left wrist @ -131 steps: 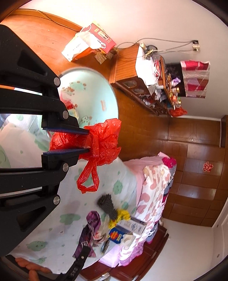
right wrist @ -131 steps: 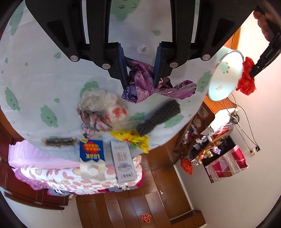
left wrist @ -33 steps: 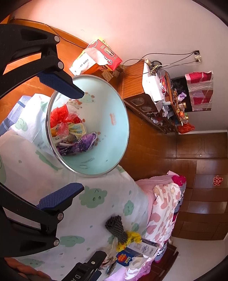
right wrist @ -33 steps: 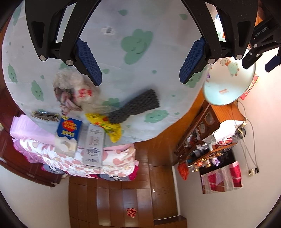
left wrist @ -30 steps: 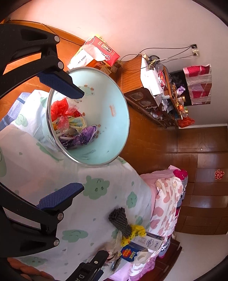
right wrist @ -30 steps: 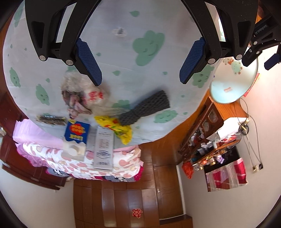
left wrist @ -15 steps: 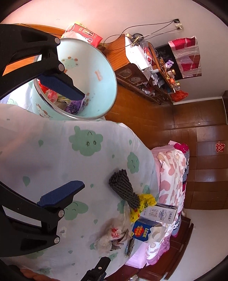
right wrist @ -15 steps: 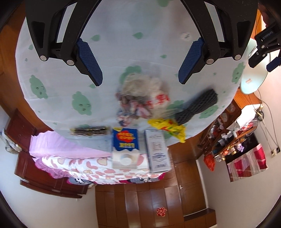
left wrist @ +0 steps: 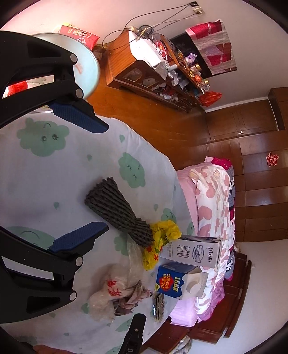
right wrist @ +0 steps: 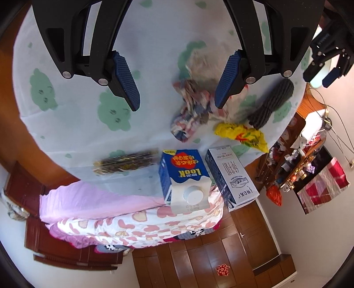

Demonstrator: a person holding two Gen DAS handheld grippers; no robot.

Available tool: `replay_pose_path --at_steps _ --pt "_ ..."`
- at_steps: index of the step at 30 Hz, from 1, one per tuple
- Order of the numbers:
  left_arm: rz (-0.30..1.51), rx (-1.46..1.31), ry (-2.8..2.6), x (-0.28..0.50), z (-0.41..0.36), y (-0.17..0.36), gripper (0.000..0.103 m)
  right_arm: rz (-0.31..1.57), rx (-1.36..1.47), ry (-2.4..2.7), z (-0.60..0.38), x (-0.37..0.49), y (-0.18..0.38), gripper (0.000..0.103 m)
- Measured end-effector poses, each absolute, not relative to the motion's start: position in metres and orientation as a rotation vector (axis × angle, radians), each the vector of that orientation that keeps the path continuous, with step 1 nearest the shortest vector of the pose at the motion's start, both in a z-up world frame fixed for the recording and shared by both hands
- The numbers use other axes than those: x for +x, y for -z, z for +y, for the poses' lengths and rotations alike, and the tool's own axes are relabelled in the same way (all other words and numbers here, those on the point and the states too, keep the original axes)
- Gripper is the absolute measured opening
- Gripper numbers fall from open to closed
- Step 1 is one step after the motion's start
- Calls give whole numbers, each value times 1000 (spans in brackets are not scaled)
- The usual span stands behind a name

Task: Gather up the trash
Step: 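Grasp the dark knitted scrubber with the left tool while the right grasps the plaid cloth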

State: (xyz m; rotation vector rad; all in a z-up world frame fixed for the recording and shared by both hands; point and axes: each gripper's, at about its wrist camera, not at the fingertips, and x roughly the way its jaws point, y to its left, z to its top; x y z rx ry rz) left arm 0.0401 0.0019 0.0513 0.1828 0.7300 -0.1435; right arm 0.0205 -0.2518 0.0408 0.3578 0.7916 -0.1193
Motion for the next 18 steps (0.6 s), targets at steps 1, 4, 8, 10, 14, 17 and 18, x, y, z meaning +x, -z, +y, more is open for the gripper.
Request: replay_pose_path --at_steps 1,4,8,10,14,17,18 --pt "730 192 148 46 -3 -50 81 803 367 114 -249 27 -40 70" --pt "740 225 161 66 -16 -42 81 854 399 102 -246 46 -29 70" --pt "782 222 163 90 -24 -31 77 868 445 52 -248 55 -16 59" --pt "801 221 172 98 -28 -27 70 873 460 4 -249 58 -12 39" --pt "832 228 186 107 -35 -17 59 843 493 -24 -256 54 -11 29" --pt "834 236 204 109 -38 -17 46 785 523 -15 -266 45 -18 28" --pt "830 241 209 109 -39 -17 39 772 520 -8 -267 42 -19 28"
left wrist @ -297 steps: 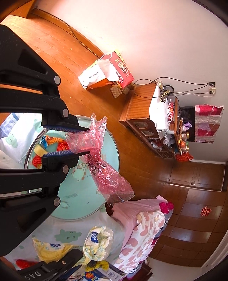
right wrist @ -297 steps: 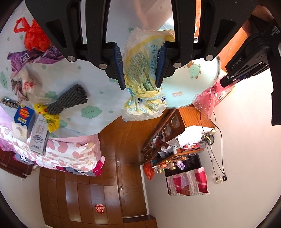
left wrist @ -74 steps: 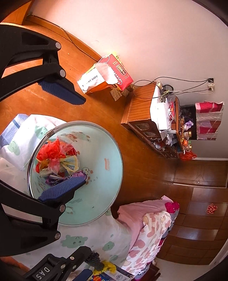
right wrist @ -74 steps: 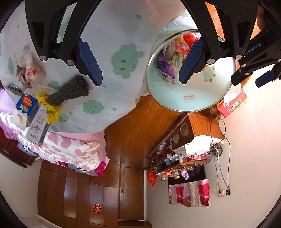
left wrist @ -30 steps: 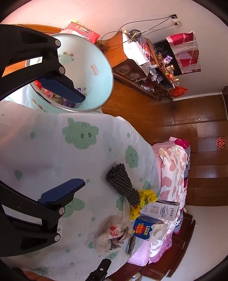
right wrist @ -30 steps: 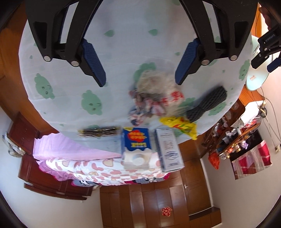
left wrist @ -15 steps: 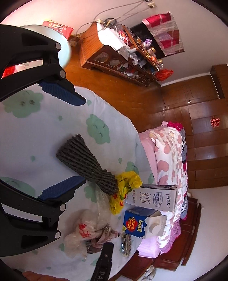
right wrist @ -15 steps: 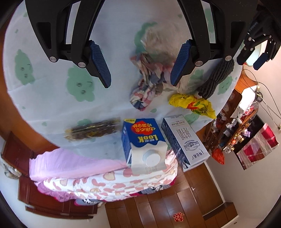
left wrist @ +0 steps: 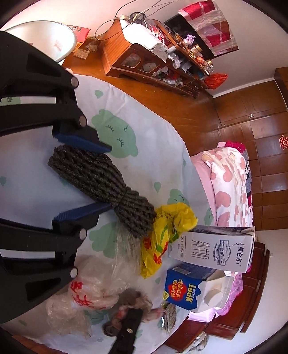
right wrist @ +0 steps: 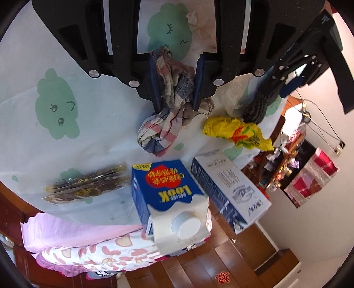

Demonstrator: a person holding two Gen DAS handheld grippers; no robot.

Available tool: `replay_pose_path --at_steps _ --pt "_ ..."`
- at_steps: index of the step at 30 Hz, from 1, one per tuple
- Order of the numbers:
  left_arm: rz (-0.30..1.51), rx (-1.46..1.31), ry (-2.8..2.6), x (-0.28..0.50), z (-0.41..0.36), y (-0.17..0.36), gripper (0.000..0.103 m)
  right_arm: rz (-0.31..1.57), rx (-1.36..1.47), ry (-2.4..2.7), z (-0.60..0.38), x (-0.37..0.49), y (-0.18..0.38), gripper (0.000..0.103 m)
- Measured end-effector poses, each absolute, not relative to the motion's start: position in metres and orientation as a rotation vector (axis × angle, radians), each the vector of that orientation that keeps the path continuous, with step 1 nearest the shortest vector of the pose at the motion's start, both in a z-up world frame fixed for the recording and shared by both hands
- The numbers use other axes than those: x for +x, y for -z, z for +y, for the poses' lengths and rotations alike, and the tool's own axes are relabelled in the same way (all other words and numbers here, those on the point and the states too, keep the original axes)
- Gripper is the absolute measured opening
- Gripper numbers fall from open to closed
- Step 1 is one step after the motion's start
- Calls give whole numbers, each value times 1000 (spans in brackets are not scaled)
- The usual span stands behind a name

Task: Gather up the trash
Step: 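Grasp the dark knitted scrubber with the left tool while the right grasps the plaid cloth, then carry the scrubber and plaid cloth over the teal bin with both tools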

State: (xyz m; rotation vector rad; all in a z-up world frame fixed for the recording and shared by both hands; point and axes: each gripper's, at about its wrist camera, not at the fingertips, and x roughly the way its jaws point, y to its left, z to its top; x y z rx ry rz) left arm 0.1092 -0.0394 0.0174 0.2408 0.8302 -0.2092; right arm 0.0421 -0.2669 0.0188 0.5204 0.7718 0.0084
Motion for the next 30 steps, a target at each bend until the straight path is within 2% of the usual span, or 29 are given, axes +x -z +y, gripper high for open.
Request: replay_pose_path --at_steps 1,4,5,16,30 --pt "826 245 214 109 -40 -18 30 734 509 15 -269 36 -25 28" --pt "818 244 229 107 -42 -20 14 651 477 83 -272 18 -36 28" --pt "818 239 228 105 -42 -22 13 636 467 100 -271 14 -37 28" --pt "764 77 175 42 1 -59 12 592 362 168 -275 3 -53 28" --pt "787 25 59 -7 50 -61 11 622 239 103 -235 -34 -64 28"
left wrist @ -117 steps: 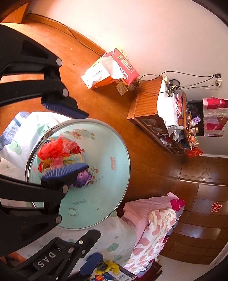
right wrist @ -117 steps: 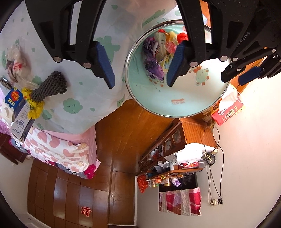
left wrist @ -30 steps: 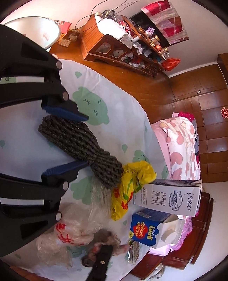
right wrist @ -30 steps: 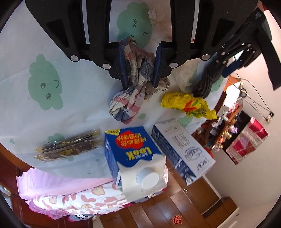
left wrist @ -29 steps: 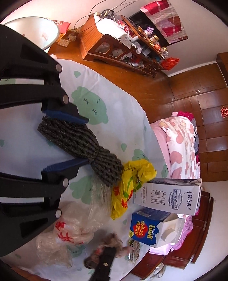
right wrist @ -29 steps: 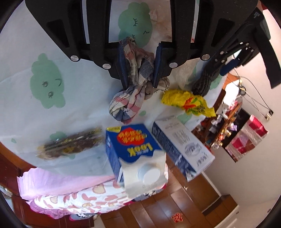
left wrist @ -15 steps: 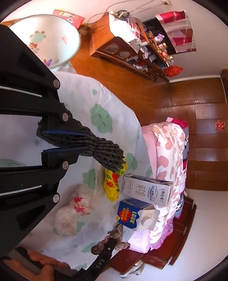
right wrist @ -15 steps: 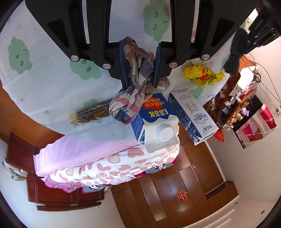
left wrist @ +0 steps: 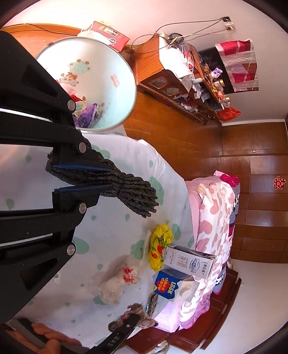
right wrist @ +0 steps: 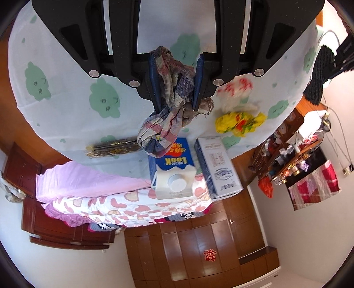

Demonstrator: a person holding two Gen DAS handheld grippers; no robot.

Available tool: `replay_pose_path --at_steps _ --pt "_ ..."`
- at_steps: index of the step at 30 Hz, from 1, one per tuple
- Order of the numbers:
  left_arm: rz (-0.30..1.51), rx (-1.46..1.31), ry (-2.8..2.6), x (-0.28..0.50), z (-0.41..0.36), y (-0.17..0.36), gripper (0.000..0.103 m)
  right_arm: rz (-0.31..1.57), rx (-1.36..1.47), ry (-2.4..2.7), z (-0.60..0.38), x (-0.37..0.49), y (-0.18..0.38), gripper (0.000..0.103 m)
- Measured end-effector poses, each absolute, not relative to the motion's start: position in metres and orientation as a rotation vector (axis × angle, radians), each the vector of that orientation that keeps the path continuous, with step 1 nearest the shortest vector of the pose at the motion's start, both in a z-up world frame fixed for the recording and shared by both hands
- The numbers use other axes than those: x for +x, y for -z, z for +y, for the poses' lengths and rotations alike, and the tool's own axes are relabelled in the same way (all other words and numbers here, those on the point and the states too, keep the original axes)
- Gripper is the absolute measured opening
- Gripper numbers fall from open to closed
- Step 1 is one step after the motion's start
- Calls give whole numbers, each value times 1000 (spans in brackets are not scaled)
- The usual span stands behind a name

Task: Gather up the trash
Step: 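Carry the scrubber and plaid cloth over the teal bin with both tools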

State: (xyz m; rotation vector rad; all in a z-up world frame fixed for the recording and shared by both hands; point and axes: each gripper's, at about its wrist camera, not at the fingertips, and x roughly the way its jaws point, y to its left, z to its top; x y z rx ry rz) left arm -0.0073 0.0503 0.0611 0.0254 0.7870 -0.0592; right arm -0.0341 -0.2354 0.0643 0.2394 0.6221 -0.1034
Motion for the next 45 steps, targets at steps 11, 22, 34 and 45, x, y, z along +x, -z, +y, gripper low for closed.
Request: replay_pose_path --at_steps 11,22,34,45 --pt "744 44 -13 -41 81 -74 11 648 179 -7 -179 -65 -70 28" --pt "746 8 -71 -60 120 -72 11 665 112 -105 -115 -69 -69 28" --pt "745 -48 -124 -68 164 -68 11 681 32 -216 -47 -67 -70 29" --pt "746 -84 -161 -64 194 -64 11 684 -40 -286 5 -63 -71 29"
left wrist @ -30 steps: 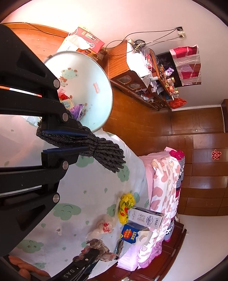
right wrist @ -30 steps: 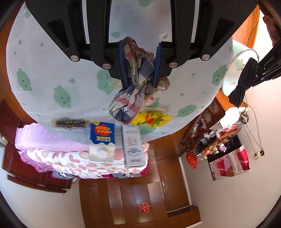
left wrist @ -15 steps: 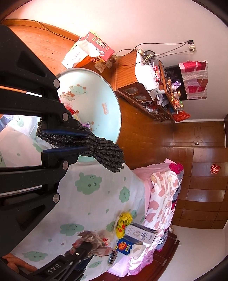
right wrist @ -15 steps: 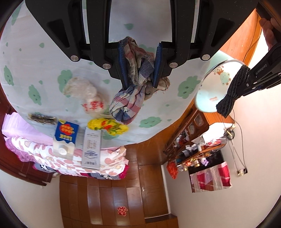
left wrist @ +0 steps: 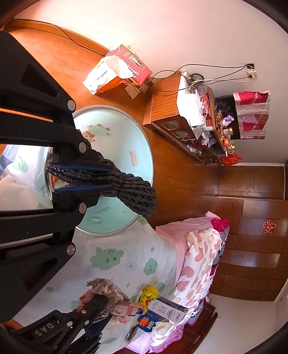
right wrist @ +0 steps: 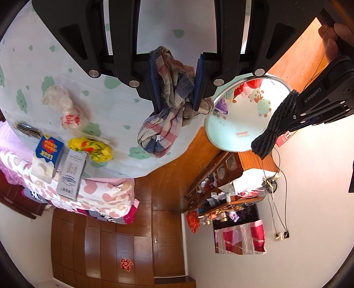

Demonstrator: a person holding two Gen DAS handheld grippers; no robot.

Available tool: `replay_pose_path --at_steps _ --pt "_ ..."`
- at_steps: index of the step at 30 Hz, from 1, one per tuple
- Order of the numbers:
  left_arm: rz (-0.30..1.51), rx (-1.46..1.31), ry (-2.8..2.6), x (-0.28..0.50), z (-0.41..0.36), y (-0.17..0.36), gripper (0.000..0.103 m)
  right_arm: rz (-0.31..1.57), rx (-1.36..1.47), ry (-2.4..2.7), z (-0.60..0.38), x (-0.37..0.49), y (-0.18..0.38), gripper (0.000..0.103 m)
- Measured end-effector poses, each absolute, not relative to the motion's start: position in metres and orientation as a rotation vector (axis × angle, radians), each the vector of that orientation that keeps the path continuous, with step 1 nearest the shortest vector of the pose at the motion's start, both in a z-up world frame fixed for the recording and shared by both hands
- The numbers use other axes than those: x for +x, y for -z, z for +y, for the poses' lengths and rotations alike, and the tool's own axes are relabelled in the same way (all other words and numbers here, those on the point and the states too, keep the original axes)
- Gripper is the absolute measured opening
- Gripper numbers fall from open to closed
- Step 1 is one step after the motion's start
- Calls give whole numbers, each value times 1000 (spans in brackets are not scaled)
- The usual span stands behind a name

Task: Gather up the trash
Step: 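Carry the scrubber and plaid cloth over the teal bin with both tools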

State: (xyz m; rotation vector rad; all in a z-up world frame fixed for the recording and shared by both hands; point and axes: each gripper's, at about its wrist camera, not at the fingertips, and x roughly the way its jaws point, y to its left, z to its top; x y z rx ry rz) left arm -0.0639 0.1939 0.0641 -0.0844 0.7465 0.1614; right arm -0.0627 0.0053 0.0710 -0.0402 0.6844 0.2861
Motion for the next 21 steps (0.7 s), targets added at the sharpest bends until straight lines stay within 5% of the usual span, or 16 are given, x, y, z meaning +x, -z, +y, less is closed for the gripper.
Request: replay_pose_path --at_steps 21 --pt "766 -206 -237 -47 250 -54 12 788 -89 -467 85 -22 -60 29"
